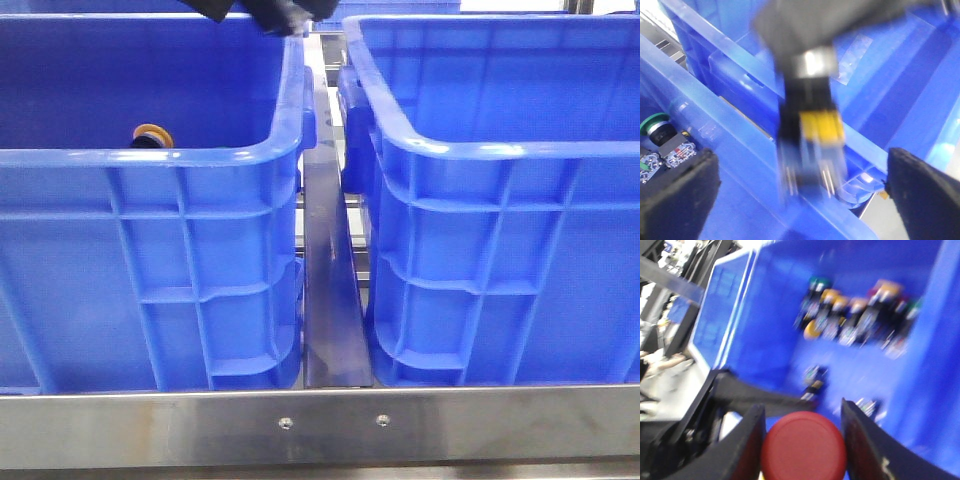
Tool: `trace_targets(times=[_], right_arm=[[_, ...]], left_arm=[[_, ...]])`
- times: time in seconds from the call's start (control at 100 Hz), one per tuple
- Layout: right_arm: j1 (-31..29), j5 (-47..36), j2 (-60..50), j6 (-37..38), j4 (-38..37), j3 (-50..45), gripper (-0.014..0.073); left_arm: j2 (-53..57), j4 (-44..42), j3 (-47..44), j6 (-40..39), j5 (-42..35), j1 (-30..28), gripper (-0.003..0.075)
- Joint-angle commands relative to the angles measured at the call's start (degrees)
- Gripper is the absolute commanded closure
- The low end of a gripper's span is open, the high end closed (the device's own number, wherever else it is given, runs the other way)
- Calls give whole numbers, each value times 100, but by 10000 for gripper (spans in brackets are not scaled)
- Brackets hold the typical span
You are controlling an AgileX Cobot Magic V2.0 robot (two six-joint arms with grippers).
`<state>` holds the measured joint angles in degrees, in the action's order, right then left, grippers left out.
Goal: Pick red and yellow buttons and place in box
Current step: 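Grasp the red button with the right gripper and open the left, then lower the red button into the empty bin with the right gripper and release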
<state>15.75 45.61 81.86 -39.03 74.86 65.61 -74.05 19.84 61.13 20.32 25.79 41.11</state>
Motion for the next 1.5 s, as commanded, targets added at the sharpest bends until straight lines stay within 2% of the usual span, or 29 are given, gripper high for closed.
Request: trace_targets(times=[0.0,0.18,0.31,0.4,0.52,0.8,1.01,1.49], right_arm=[[-319,-1,-334,-540,252,258,347],[-829,-538,-560,-1695,-196,258,347],[-827,-1316,-557,-2333,-919,224,347],[-820,-2025,-557,-2611,-1072,61,347],[-820,-3183,-509,-2717,-1037,-254,347],[-820,-4406,195,-2717,-718,-368,347],[-820,-4610,721,-2717,-583,-280,347],[-820,-4719,1921,-2712,-419,556,347]], left_arm=[[144,104,161,0,-364,13,67],[144,104,161,0,-364,13,69],[144,104,161,0,-364,13,69],[144,104,161,0,-364,13,69],[144,104,161,0,-364,13,69],[144,104,161,0,-364,13,69],[144,104,161,0,-364,13,69],[144,104,161,0,-364,13,69]])
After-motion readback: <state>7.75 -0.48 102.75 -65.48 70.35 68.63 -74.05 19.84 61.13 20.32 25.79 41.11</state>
